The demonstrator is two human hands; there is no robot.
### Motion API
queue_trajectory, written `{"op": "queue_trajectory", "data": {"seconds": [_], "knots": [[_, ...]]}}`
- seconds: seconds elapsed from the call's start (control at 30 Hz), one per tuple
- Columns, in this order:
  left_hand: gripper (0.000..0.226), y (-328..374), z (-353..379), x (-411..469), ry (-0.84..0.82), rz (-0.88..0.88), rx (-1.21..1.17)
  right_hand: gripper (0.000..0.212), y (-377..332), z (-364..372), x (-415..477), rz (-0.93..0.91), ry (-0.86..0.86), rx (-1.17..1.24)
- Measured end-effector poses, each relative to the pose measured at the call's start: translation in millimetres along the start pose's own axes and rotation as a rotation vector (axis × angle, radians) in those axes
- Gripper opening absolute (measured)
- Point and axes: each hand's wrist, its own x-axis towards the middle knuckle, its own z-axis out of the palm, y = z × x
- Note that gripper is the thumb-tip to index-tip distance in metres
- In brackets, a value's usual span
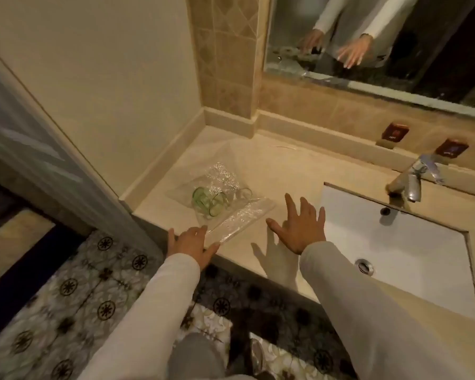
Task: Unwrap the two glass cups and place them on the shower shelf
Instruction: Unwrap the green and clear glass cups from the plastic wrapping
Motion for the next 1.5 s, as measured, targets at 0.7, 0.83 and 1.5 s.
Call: {"op": "queue_trajectory", "data": {"seconds": [0.7, 0.83, 1.5], "knots": [[0.026, -31.6, 60.8, 76.9, -0.054, 0.039, -0.475, 0.024, -119.7, 66.7, 96.0, -0.706, -0.274, -0.044], [0.039, -31.3, 68.1, 77.5, -0.031, 0.137, -0.427, 0.018, -121.3, 70.9, 106.4, -0.759, -0.128, -0.062], [0.011, 8.2, 68.5, 71.1, 0.165, -0.323, -0.645, 0.013, -108.9, 74.2, 124.0, -0.935, -0.106, -0.024]]}}
